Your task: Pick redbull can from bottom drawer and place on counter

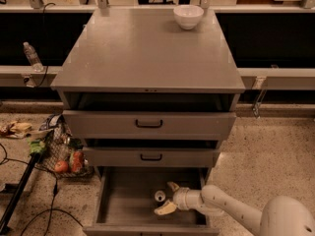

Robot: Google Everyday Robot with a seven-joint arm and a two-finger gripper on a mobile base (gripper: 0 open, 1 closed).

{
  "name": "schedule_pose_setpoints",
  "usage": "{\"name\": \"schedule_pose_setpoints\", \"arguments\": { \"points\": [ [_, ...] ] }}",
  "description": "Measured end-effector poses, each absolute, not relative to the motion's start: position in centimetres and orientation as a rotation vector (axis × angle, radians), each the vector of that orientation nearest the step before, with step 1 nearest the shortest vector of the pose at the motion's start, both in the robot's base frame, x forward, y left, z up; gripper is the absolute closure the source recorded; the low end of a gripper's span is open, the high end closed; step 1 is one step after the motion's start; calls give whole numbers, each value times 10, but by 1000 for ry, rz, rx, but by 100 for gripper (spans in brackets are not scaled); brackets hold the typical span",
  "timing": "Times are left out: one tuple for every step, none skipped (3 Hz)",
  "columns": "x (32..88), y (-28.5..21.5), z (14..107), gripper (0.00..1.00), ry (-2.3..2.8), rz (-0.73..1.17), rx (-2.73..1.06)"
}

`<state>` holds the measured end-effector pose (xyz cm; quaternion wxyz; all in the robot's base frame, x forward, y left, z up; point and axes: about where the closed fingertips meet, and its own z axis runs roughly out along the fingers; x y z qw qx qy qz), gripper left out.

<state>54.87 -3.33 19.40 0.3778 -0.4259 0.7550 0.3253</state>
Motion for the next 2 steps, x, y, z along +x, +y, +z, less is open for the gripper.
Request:
{"name": "schedule_pose_setpoints", "arguments": {
  "points": [
    [546,-18,186,45,1909,896,-1121],
    [544,-11,187,69,1893,922,-1145]
  ]
}}
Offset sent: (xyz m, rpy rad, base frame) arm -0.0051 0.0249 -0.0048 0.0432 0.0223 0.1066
